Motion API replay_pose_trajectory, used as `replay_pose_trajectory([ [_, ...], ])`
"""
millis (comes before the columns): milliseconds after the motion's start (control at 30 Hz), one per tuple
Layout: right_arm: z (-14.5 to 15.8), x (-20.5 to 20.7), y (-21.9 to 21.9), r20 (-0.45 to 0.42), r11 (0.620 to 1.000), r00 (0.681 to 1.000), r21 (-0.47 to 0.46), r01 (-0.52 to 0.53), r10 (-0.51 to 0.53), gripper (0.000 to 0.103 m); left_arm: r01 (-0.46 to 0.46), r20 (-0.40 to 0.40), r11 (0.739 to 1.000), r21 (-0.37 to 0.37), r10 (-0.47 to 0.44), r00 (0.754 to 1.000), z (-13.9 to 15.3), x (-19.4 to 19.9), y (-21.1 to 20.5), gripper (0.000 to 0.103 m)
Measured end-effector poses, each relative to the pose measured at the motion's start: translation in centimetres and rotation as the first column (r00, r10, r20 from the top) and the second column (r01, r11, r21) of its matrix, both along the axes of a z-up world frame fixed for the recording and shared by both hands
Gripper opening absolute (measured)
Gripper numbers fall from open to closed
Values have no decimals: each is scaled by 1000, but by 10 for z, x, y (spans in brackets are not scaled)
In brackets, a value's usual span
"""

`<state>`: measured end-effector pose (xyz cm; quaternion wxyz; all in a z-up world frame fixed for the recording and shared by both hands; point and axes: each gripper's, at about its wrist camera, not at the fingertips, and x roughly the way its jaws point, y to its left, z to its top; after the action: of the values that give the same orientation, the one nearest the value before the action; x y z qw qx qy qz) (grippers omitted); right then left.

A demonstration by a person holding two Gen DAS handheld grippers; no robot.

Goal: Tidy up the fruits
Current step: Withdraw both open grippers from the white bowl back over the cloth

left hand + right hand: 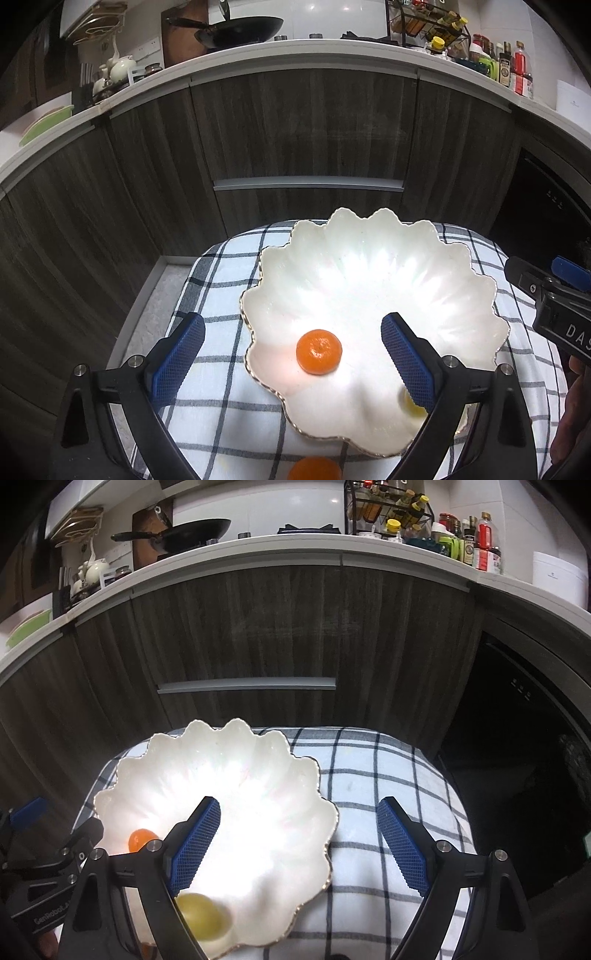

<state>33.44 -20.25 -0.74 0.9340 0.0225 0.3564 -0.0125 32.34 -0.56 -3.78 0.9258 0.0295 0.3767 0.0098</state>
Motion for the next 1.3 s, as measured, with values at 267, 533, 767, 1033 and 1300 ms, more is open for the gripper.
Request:
replay_pose_trajectory([
  [267, 5, -15, -5, 12, 1000, 1000, 14, 11, -11, 88, 2, 10, 1000, 1, -2, 1000, 7, -15, -2, 98],
  [533, 5, -33, -8, 8, 1000, 1000, 25, 16, -16, 88, 3, 30, 1000, -3, -3, 1000, 11, -35, -4, 98],
  [767, 6, -57, -11, 25, 999, 999, 15, 29, -30, 88, -1, 37, 1000, -19, 2, 999, 11, -54, -6, 98],
  [1033, 5, -81, -14, 24, 999, 999, 27, 30, -31, 88, 0, 40, 1000, -16, 1, 999, 10, -76, -9, 98],
  [1300, 1, -99, -17, 21, 999, 999, 30, 33, -34, 88, 5, 48, 1000, -10, -5, 999, 8, -101, -11, 97],
])
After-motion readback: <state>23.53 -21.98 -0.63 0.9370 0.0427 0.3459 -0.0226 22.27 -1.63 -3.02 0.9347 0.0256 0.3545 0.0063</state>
